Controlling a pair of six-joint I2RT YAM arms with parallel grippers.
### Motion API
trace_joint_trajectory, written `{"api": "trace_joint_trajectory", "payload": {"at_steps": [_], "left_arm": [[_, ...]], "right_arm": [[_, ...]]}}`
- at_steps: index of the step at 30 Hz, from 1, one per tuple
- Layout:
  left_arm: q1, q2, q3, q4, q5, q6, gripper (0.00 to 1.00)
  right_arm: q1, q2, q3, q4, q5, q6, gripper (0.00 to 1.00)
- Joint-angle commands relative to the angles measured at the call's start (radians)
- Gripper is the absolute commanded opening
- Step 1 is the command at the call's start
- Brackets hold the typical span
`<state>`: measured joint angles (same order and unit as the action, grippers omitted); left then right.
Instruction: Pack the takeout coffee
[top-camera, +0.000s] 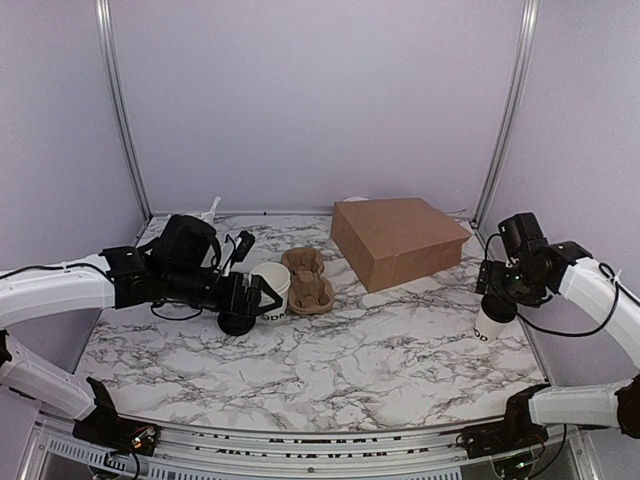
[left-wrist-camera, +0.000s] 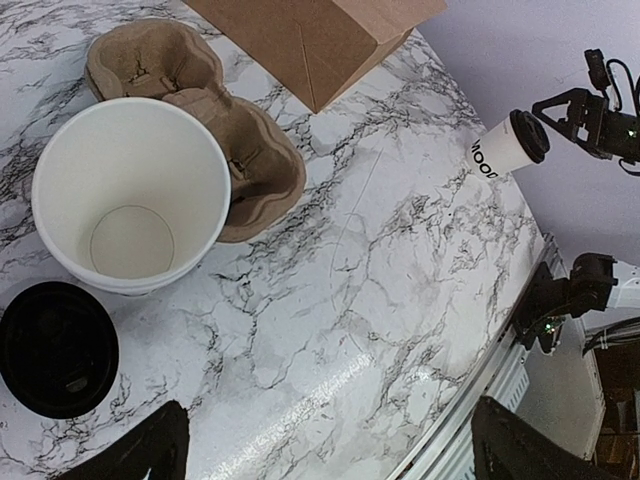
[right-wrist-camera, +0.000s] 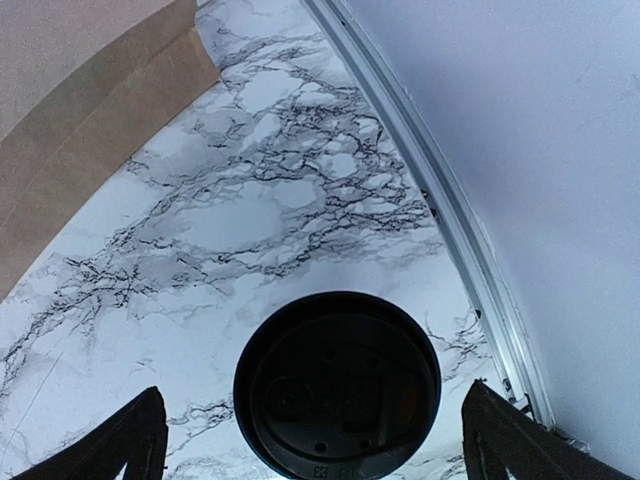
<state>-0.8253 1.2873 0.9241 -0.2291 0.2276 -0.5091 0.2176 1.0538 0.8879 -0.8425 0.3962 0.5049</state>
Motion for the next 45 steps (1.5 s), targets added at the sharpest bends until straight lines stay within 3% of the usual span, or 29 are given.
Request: {"api": "trace_joint_trajectory", "payload": {"at_steps": [1, 9, 17, 33, 38, 45], "left_arm": [[0.007, -0.031, -0.013, 0.018, 0.008, 0.003, 0.99], [0.011, -0.041, -0.014, 0.021, 0.006, -0.003, 0.99], [0.013, -0.054, -0.012, 0.023, 0.005, -0.008, 0.99], [0.02, -0.092, -0.092, 0.03, 0.011, -0.135, 0.99], [0.02, -0.063, -0.132, 0.09, 0.004, -0.183, 0.99], [-0.001, 0.049, -0.174, 0.275, 0.017, -0.275, 0.99]], "right_arm": [[-0.01, -0.028, 0.06, -0.033, 0.02, 0.006, 0.99], [0.009, -0.008, 0.132, -0.008, -0.057, -0.018, 0.99], [0.182, 0.122, 0.234, 0.096, -0.099, 0.029, 0.99], [0.2, 0.4, 0.359, 0.314, -0.281, -0.07, 0.97], [0.215, 0.418, 0.347, 0.412, -0.362, -0.079, 0.96], [0.294, 0.503, 0.418, 0.433, -0.361, -0.15, 0.94]]}}
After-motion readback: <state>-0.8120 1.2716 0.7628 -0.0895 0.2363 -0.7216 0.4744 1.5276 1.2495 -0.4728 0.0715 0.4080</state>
